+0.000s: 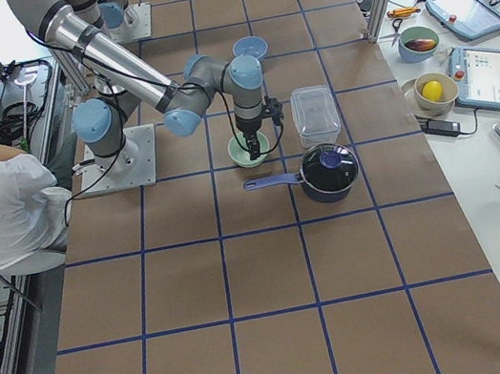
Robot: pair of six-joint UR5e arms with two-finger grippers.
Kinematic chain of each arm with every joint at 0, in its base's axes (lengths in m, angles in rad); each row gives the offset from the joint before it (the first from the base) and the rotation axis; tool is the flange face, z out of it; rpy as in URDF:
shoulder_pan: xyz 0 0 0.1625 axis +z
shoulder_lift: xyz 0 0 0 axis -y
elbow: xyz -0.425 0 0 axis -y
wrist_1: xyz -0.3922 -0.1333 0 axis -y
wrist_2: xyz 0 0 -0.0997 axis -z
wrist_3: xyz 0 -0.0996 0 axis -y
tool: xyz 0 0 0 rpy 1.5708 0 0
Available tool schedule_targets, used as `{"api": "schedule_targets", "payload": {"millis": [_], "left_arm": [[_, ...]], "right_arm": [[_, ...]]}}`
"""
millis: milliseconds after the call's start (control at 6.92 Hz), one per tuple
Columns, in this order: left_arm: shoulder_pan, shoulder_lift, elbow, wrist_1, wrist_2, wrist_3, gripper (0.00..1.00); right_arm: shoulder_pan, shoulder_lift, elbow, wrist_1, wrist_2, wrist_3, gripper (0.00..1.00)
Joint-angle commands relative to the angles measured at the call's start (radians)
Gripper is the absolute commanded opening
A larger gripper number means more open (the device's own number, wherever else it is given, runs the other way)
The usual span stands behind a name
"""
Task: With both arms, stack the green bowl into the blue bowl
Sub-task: 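Retract the left arm while the right gripper reaches down to the pale green bowl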
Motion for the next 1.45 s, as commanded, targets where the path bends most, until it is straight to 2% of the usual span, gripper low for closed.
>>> {"api": "schedule_targets", "payload": {"millis": [0,145,289,434,578,1012,1157,1301], "left_arm": [[-0.004,-0.011,0.039,-0.057,0.003,-0.09,1.0],[-0.001,-0.017,0.077,-0.126,0.021,-0.088,1.0],[-0.003,-0.022,0.088,-0.14,0.07,-0.088,1.0],[-0.003,-0.022,0.087,-0.141,0.063,-0.088,1.0],[-0.004,-0.019,0.083,-0.141,0.066,-0.088,1.0],[-0.004,-0.019,0.079,-0.141,0.064,-0.094,1.0],[-0.004,-0.018,0.077,-0.141,0.064,-0.099,1.0],[-0.004,-0.021,0.076,-0.141,0.061,-0.102,1.0]], "right_arm": [[-0.029,0.042,0.032,-0.017,-0.002,-0.014,0.82],[-0.05,0.059,0.032,-0.017,-0.005,-0.014,0.72],[-0.058,0.068,0.032,-0.015,-0.005,-0.014,0.51],[-0.058,0.073,0.032,-0.015,0.001,-0.013,0.18],[-0.058,0.081,0.029,-0.015,0.002,-0.013,0.0],[-0.043,0.061,-0.013,0.001,0.011,-0.002,0.0],[0.004,0.059,-0.056,0.065,0.107,0.013,0.0],[0.091,0.056,-0.093,0.102,0.132,0.082,0.0]]}}
